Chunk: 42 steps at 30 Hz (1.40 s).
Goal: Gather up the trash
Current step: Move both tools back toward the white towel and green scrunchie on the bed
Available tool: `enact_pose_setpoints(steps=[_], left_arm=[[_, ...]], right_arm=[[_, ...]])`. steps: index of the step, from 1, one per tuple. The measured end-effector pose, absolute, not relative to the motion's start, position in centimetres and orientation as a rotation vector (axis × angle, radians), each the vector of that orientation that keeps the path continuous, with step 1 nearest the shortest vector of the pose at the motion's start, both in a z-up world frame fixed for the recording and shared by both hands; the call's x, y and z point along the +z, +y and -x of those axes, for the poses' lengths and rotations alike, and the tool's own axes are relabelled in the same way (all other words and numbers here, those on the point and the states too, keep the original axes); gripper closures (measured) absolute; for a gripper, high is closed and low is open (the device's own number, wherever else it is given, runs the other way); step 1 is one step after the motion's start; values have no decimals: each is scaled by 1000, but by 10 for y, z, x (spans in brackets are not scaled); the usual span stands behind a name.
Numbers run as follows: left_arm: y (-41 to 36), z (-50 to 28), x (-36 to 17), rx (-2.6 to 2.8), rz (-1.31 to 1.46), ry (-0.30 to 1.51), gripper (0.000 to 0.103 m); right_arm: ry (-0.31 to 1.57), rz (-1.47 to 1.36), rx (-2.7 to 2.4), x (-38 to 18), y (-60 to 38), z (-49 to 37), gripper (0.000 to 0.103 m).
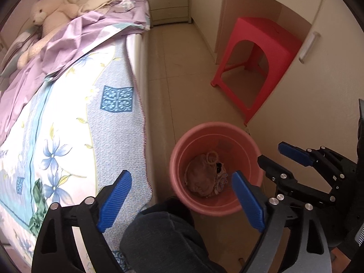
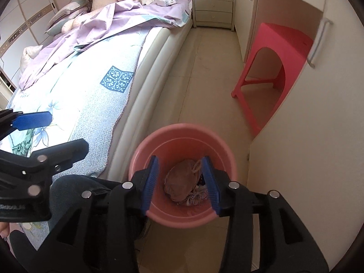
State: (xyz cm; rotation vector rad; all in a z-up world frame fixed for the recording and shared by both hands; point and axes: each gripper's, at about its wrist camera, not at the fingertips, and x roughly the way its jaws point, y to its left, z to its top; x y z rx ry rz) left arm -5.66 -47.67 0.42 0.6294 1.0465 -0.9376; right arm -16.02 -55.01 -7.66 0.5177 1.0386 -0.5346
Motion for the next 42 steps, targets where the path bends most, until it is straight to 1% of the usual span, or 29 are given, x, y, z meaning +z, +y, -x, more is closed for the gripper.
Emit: enact_pose_setpoints(steps=[3,7,8,9,10,17,19,29,42], left_arm=[[-461,46,9,-909,-596,1047,8],[-436,32,14,-858,-561,1036,5],[-429,28,16,-844,-552,1035,5],[-422,24,17,-827,-542,1034,5],[-414,20,19,-813,-531,1036,5],[-361,-6,24,-713,-455,1058,5],[-344,-12,25,-684,-436,1062,5],[-265,-33,26,-567,-336,1095,5],[-162,-52,19,-394,-223,1129,5]], right_arm=[[1029,-508,-498,-72,-540,150,62],[1014,-496,-446,-65,-523,132,62],[1009,-492,-434,-63,-518,127,59],[1003,-487,-425,-61,-513,123,54],[998,-479,-416,-58,-508,119,53],[997,-430,-324,-45,-470,87,53],[996,-413,-299,-41,-458,77,48],[995,-327,-178,-21,-398,43,48],[1015,-227,-17,-10,-319,4,48]])
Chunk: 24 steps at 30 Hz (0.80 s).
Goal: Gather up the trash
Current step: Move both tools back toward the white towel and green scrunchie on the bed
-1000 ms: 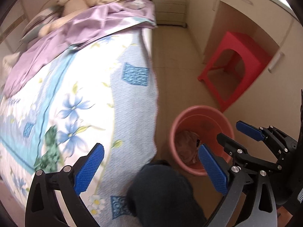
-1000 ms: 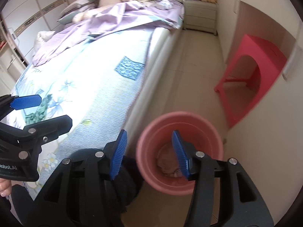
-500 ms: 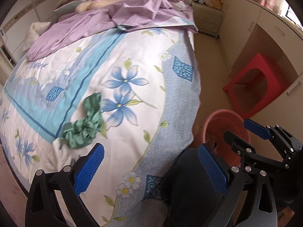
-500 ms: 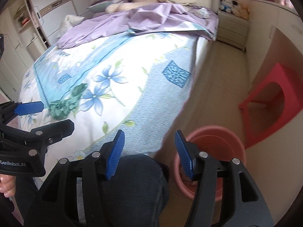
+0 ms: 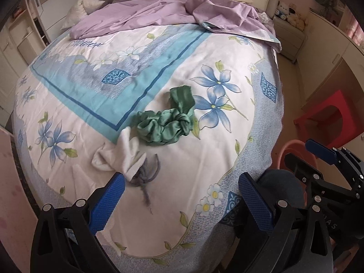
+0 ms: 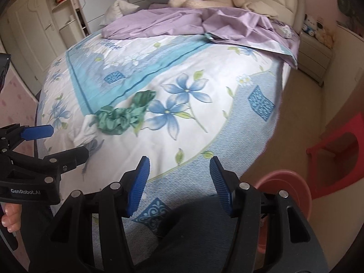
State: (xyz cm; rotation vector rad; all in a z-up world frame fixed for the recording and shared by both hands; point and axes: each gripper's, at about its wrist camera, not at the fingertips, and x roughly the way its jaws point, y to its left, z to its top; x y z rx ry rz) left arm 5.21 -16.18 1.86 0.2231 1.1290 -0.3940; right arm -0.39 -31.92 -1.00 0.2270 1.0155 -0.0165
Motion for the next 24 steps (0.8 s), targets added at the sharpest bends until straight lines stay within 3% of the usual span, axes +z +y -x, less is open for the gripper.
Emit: enact_pose_setpoints(steps=[24], left_arm=[[-75,-104,-21,-258,-66,1204,5]], right_arm=[[1051,-135,134,-23,-237,-53,48]])
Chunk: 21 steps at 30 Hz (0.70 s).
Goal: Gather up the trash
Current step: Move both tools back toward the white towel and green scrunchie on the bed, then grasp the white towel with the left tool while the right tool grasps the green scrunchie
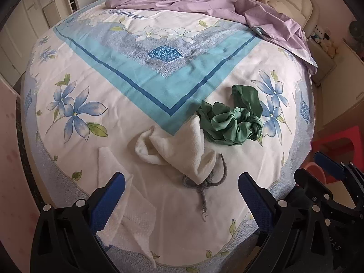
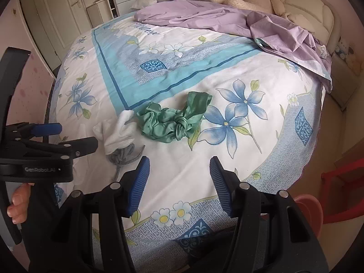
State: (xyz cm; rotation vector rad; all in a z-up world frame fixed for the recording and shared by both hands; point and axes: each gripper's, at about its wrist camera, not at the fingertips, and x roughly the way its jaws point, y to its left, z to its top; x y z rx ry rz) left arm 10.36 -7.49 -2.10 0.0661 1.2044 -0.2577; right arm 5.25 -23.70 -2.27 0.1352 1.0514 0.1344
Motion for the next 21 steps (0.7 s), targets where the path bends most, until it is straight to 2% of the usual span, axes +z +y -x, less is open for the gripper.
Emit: enact_pose_setpoints(steps=[7,12,16,19,21], left_arm=[[-86,-127,-44,-279,-85,1231,7],[-93,-145,-66,-285,-89,1279,27],[-99,-160,-84,-302,-81,1323,35],[-100,-170,-96,-308,-70,1353,58],[-97,-175,-96,-310,-54,1356,79]], right_arm=[[1077,-136,136,-38,-234,-69,45],[1097,-141,137,-51,-234,-84,45],[1115,-138,149,-62,-229,-96,45],[1122,-138,158,-68,-224,-106,45],[1123,-144,160,-72,-223,-112,45]])
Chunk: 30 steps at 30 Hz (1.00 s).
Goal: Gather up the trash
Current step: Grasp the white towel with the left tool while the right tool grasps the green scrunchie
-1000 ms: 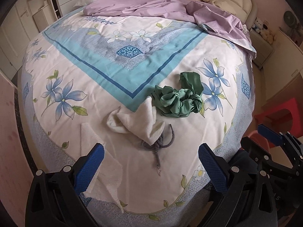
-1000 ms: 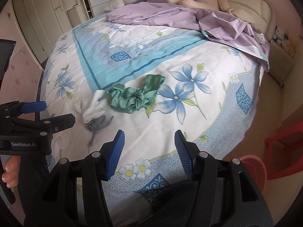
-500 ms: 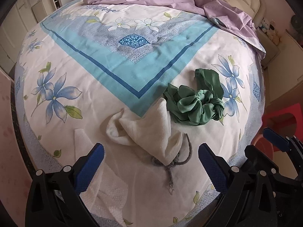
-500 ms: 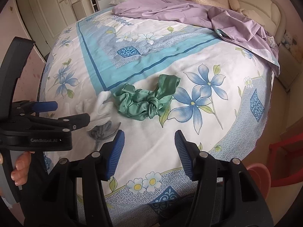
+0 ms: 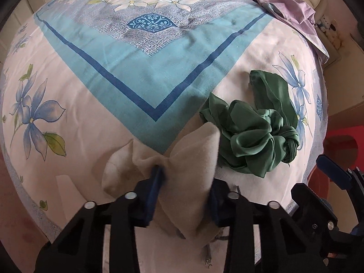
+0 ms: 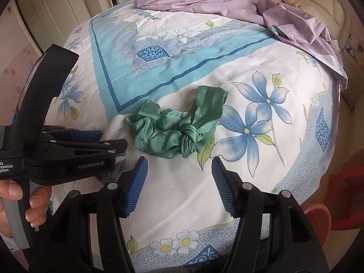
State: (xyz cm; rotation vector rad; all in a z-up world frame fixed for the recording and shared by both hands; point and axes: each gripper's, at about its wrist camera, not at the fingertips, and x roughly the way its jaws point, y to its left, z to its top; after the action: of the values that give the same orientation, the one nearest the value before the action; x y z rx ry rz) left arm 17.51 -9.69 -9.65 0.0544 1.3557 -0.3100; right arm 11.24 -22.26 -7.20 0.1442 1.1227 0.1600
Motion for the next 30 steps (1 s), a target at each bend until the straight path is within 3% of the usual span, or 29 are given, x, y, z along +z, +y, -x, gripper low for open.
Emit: enact_pose_setpoints(steps=[3,13,14,15,16,30], left_arm=[[-91,-178,-92,-314,-48,1344,86],[-70,-176,-71,-291,-59,1281,86],[-69,-176,-69,-284,-61,1276,86],[-67,-176,-67,-274,-63,1270,86],[-64,-174,-65,-267,-66,1265,86],[-71,-127,-15,-284,-113,1186,86]], right_arm=[[1125,-161,159,-77,-222,-123,45],[1202,-162,144,-112,-215,-152,46],[1218,-175,159,-116,-213,-153,54],[1228,-188,181,-120,-212,-154,92],[1225,-196,193,-119,-211,-153,96],[1074,-137,185,-41,-229,-104,97]])
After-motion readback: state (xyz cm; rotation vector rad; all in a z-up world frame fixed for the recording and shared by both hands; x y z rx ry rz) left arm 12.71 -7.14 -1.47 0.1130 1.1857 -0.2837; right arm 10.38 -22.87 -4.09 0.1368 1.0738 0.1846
